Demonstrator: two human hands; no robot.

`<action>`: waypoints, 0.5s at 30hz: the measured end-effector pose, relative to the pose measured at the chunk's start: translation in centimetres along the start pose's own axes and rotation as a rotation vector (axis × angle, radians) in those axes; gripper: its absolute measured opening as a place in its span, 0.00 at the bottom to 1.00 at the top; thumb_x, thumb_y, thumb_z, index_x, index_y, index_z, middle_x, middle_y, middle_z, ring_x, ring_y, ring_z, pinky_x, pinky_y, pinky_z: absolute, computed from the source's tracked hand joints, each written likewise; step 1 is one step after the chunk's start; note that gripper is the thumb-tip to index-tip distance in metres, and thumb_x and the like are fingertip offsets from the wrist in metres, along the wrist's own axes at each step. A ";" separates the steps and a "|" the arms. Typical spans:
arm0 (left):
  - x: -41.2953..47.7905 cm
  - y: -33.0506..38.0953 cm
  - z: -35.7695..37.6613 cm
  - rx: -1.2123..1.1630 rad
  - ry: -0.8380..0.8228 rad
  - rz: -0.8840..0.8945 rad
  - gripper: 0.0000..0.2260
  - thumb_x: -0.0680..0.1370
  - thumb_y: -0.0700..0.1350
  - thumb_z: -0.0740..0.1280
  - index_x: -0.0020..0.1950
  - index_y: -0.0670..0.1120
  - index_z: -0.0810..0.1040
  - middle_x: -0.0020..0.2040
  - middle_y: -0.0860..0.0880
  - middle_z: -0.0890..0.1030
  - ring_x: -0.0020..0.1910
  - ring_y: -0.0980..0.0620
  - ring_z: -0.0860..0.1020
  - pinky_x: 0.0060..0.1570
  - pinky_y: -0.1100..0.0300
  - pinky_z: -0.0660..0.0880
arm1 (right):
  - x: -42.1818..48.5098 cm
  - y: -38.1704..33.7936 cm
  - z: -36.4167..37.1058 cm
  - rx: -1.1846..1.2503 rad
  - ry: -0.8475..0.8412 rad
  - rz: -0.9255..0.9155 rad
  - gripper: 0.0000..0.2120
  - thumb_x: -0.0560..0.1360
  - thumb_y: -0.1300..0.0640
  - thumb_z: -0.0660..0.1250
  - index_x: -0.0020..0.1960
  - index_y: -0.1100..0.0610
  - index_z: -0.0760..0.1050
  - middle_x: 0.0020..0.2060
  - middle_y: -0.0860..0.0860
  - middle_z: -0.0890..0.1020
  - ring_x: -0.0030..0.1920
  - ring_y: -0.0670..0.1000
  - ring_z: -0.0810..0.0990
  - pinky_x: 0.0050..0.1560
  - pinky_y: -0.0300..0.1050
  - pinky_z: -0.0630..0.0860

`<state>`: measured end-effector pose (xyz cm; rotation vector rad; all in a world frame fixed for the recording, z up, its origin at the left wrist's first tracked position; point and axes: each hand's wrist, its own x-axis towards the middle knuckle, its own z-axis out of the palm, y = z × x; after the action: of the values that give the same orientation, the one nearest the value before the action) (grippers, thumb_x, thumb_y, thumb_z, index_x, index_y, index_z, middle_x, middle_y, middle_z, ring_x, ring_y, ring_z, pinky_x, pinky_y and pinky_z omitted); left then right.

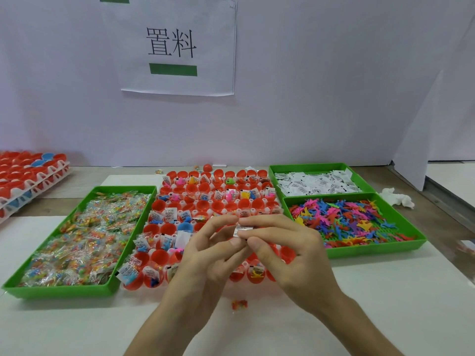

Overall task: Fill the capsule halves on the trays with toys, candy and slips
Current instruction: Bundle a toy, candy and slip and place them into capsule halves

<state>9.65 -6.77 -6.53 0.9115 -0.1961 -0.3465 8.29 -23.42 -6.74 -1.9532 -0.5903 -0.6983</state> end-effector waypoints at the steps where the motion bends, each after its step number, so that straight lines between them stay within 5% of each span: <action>1: 0.0 0.0 0.0 -0.002 -0.003 -0.006 0.16 0.65 0.38 0.78 0.51 0.46 0.85 0.52 0.44 0.85 0.56 0.45 0.84 0.49 0.60 0.81 | 0.0 0.0 0.0 -0.003 0.005 0.002 0.09 0.77 0.61 0.70 0.54 0.56 0.86 0.54 0.46 0.85 0.59 0.46 0.82 0.58 0.46 0.79; 15: 0.3 -0.3 -0.3 0.053 0.089 0.014 0.17 0.63 0.37 0.76 0.51 0.47 0.84 0.46 0.46 0.82 0.49 0.47 0.84 0.45 0.60 0.81 | -0.1 -0.2 0.0 -0.030 -0.014 -0.021 0.09 0.78 0.56 0.68 0.52 0.56 0.86 0.56 0.46 0.84 0.60 0.46 0.81 0.59 0.41 0.77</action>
<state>9.94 -6.82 -7.00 0.9754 -0.1305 -0.2879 8.05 -23.34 -6.72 -1.9841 -0.6132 -0.7107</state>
